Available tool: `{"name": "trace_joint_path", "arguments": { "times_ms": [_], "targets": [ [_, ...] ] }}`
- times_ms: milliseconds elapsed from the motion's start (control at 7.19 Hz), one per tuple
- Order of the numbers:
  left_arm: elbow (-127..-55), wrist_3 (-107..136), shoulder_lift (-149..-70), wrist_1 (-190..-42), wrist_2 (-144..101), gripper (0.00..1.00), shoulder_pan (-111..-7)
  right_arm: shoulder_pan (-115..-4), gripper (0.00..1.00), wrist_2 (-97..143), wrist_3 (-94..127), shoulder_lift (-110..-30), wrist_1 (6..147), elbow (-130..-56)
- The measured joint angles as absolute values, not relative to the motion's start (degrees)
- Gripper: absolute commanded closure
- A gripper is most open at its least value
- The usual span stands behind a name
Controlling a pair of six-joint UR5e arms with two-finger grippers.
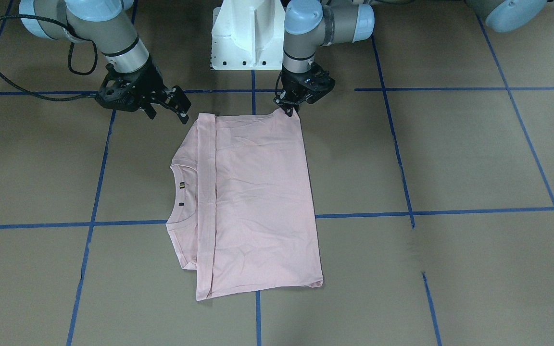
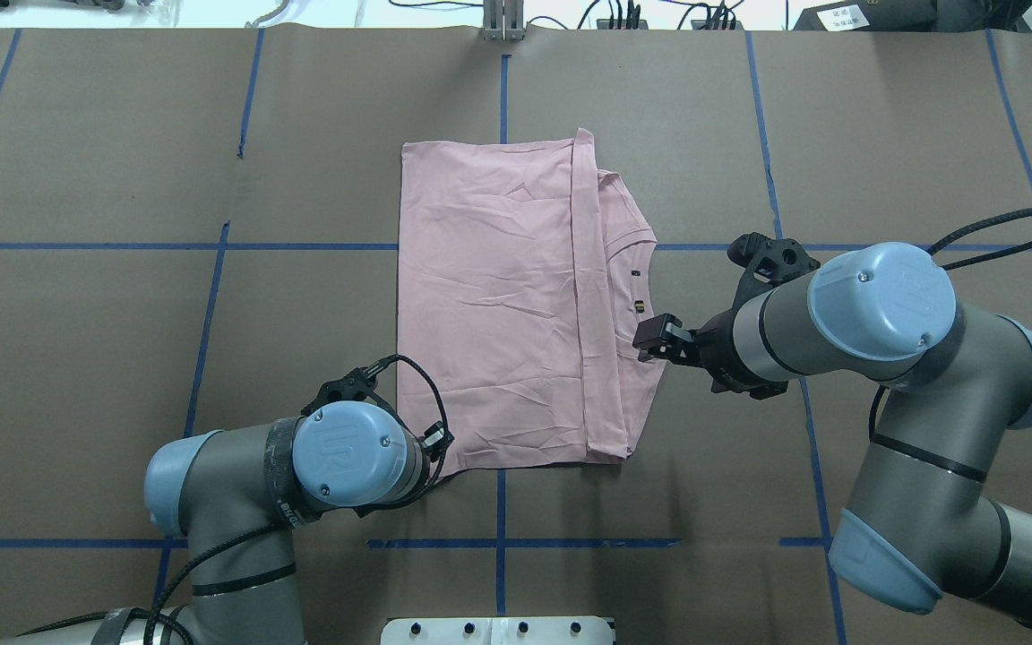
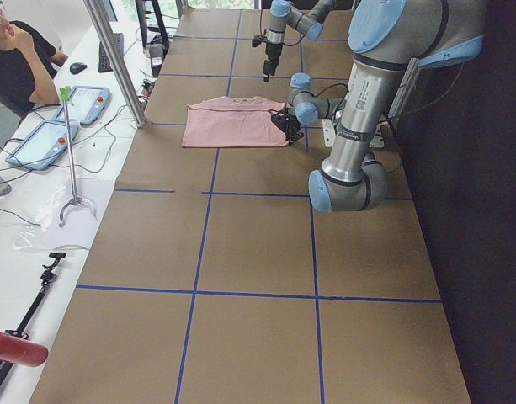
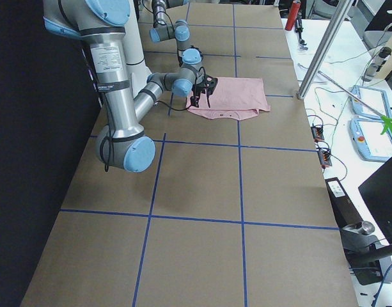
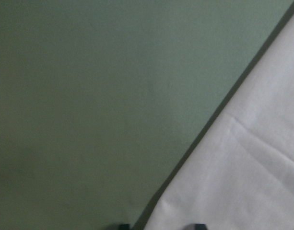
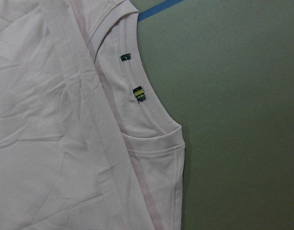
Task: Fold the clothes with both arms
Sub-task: 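Lower the right gripper to the shirt corner nearest the robot beside the left gripper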
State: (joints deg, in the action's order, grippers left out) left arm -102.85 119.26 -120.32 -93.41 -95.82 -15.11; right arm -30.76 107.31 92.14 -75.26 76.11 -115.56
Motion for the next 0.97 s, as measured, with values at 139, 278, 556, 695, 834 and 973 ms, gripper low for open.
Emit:
{"name": "trace_joint_path", "arguments": {
  "times_ms": [139,278,556,695,834,973],
  "targets": [
    [-103.1,119.0,-120.4,-93.2,-96.0,1.00,-15.1,-30.8,0.00,107.3,92.1,-75.3,76.1,-115.6],
    [-103.7,118.6,-120.5,-92.6,-96.1,1.00,-15.0,-30.7,0.00,107.3,92.2,-75.3,76.1,-115.6],
    [-106.0,115.2,-120.3,-90.8,-96.6,1.00,-15.1,-30.1,0.00,107.1,93.5,-75.2,76.0,-114.9],
    [-106.6,112.9,-120.2,-90.5,-96.7,1.00,-15.5,-28.7,0.00,106.5,96.2,-74.9,75.9,-113.9],
    [-106.9,111.8,-120.3,-90.4,-96.8,1.00,-15.8,-26.3,0.00,104.6,99.9,-74.5,75.9,-112.9],
    [-107.1,111.3,-120.4,-90.4,-96.8,1.00,-16.0,-23.6,0.00,102.3,102.2,-74.3,76.0,-112.3]
  ]
}}
